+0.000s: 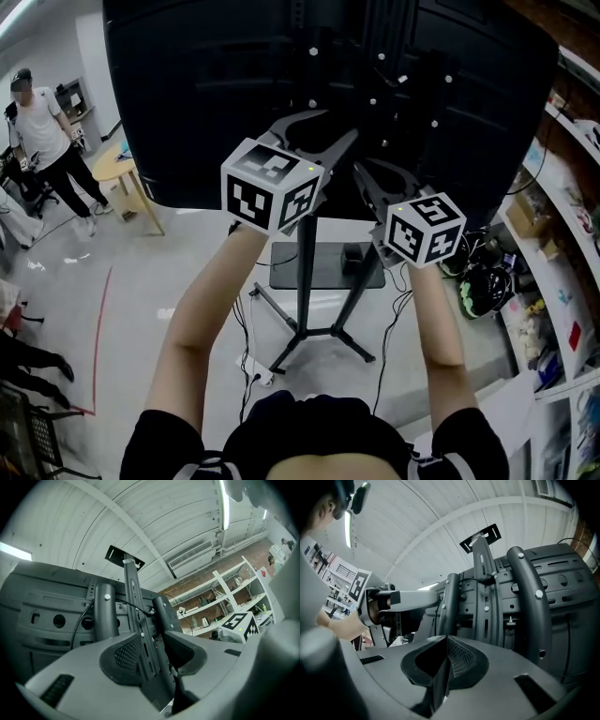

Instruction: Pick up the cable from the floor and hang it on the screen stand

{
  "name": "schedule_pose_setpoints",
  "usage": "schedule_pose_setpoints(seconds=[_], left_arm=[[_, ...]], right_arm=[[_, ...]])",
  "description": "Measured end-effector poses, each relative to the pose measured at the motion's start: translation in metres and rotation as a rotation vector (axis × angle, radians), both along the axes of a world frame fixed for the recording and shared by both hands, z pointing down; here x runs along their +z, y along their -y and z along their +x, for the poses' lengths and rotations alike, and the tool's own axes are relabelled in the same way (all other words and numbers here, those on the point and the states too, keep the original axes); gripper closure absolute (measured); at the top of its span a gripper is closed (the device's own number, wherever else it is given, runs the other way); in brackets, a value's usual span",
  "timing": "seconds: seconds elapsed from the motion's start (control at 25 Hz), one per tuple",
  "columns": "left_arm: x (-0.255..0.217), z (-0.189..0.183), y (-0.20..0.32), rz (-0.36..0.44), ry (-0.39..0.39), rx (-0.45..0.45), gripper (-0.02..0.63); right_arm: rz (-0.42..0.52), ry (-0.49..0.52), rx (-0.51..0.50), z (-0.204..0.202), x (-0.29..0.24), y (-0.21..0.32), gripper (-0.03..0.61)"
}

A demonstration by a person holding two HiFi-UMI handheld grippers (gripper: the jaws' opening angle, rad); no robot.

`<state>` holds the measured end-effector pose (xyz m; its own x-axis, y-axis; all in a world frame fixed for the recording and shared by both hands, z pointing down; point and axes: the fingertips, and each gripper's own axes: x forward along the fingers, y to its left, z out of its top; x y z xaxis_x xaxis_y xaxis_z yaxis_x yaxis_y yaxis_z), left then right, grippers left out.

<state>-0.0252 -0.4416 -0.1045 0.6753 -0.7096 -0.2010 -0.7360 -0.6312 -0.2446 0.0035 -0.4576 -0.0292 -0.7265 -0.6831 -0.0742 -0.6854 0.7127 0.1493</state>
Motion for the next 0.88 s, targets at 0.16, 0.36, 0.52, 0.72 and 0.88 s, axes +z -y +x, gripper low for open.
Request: schedule_pose_setpoints(seconds=[0.16,0.36,0.52,0.72,0.88], left_arm=[[0.039,-0.009,-0.006,-0.015,0.033,-0.012,0.453],[0.083,-0.02,-0.017,-0.048,0.024,-0.028,0.518],[0.116,-0.031,-0.024,-0.074,0.011,-0.049,0.57],[0.154,-0.04,-0.031,-0.124,-0.012,-0.064,0.606],[0.186,-0.042,-0.042,-0.183,-0.049,-0.059,0.606]], right_arm=[[-0.009,0.044,0.008,-0.012,0.022,-0.012,0.554],[-0.045,0.104,0.013,-0.029,0.051,-0.026,0.554],[-0.046,0.118,0.037,-0.038,0.071,-0.036,0.554],[-0.081,0.187,0.068,-0.044,0.093,-0.043,0.554],[-0.151,0.232,0.072,-0.05,0.117,-0.054,0.554]])
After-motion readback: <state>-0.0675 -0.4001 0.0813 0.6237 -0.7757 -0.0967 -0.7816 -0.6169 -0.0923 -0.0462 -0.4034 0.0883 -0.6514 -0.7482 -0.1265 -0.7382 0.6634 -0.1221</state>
